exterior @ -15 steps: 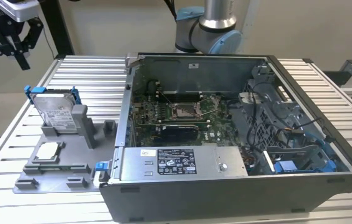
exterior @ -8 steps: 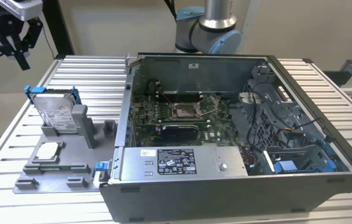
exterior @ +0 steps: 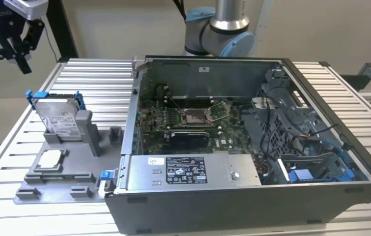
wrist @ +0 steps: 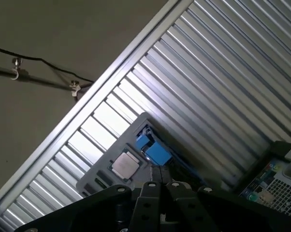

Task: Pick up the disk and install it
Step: 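Pick up the disk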

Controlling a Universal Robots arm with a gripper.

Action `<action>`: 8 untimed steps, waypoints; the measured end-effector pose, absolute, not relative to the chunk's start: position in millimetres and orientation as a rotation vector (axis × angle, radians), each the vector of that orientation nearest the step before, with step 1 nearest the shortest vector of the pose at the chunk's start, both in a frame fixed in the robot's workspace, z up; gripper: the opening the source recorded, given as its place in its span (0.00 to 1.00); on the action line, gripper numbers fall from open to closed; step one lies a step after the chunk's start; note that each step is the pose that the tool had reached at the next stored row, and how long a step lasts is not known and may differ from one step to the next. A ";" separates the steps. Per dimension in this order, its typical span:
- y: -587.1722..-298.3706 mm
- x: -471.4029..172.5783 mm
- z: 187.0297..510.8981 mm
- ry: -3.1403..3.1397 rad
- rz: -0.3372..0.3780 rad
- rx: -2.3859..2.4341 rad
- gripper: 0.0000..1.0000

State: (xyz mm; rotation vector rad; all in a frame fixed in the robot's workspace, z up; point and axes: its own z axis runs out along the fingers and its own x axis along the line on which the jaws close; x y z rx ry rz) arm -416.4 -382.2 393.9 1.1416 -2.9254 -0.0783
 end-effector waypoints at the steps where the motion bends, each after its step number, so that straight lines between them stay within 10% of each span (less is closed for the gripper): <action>1: -382.2 -416.4 393.9 -2.917 -0.078 1.162 0.00; 8: -382.2 -416.4 393.9 -2.857 -0.078 1.296 0.00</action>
